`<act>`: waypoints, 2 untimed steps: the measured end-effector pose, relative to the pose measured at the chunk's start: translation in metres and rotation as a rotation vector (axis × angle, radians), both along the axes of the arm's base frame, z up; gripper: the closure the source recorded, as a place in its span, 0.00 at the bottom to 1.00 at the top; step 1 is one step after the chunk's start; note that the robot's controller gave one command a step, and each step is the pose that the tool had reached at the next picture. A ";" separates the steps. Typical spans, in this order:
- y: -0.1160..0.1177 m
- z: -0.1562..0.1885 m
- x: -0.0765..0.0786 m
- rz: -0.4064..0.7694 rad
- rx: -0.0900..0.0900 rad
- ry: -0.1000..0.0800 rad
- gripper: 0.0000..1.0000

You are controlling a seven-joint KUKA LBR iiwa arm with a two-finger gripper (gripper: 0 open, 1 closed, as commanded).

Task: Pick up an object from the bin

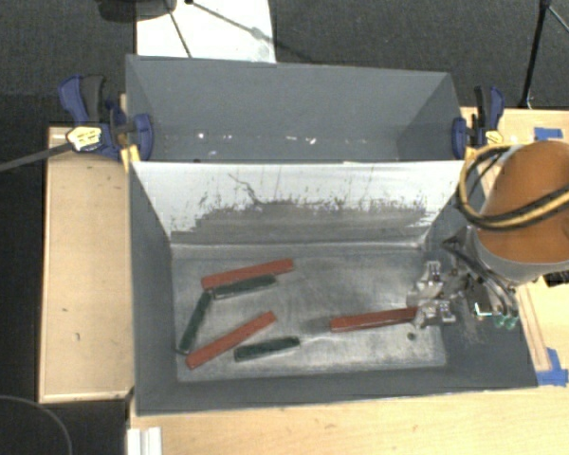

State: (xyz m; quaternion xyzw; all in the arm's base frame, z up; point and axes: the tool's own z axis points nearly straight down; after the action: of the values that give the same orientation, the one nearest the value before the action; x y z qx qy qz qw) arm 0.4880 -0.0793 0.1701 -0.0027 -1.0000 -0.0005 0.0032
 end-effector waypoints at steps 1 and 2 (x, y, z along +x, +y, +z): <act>0.000 0.004 0.002 0.007 -0.001 -0.008 1.00; 0.000 0.004 0.002 0.009 -0.001 -0.008 1.00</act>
Offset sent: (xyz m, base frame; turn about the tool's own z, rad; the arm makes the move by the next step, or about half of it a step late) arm 0.0000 0.0000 0.0000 0.0000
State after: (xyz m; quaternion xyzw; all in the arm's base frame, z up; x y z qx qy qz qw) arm 0.4900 -0.0790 0.1740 0.0016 -1.0000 0.0001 -0.0010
